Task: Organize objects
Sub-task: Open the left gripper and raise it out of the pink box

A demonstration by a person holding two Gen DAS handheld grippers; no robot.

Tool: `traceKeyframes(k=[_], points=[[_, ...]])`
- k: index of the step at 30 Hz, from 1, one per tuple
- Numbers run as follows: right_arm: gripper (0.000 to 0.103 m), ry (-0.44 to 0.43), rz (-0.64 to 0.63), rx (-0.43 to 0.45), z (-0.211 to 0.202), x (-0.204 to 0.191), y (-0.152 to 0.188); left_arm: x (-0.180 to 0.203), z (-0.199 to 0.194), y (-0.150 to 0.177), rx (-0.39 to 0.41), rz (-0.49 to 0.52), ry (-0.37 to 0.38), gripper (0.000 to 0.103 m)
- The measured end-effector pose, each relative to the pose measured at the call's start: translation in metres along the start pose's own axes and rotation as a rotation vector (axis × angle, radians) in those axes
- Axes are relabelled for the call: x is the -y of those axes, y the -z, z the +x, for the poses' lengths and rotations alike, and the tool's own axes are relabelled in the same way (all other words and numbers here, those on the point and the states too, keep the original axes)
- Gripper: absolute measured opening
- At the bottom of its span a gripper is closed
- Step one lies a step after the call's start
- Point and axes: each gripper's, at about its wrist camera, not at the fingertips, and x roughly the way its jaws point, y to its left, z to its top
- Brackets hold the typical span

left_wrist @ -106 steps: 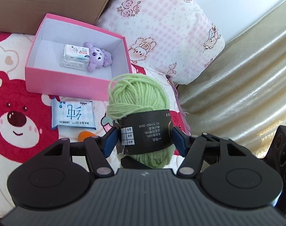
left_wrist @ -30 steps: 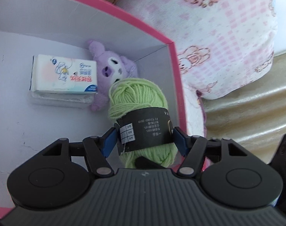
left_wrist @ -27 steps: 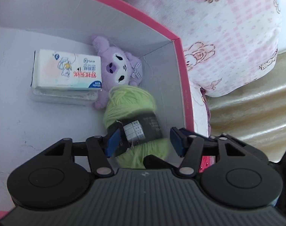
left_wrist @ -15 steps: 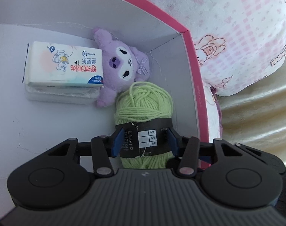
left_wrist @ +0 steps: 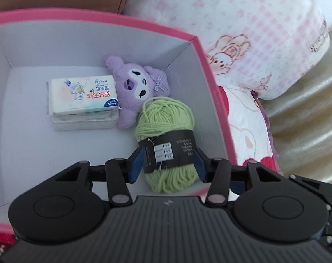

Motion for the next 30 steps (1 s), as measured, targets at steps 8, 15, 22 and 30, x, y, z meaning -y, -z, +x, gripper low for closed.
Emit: traceKeyframes(k=[8, 15, 22, 30], points=[[0.041, -0.016, -0.033, 0.028, -0.019, -0.018, 0.005, 0.01, -0.061, 0.013, 0.026, 0.058, -0.09, 0.048], [0.044, -0.021, -0.074, 0.064, -0.043, -0.04, 0.007, 0.017, -0.115, 0.031, 0.039, 0.083, -0.156, 0.051], [0.047, -0.025, -0.102, 0.059, -0.065, -0.062, 0.01, 0.021, -0.166, 0.052, 0.052, 0.086, -0.199, 0.057], [0.052, -0.019, -0.136, 0.053, -0.093, -0.085, 0.013, 0.026, -0.209, 0.073, 0.042, 0.111, -0.23, 0.06]])
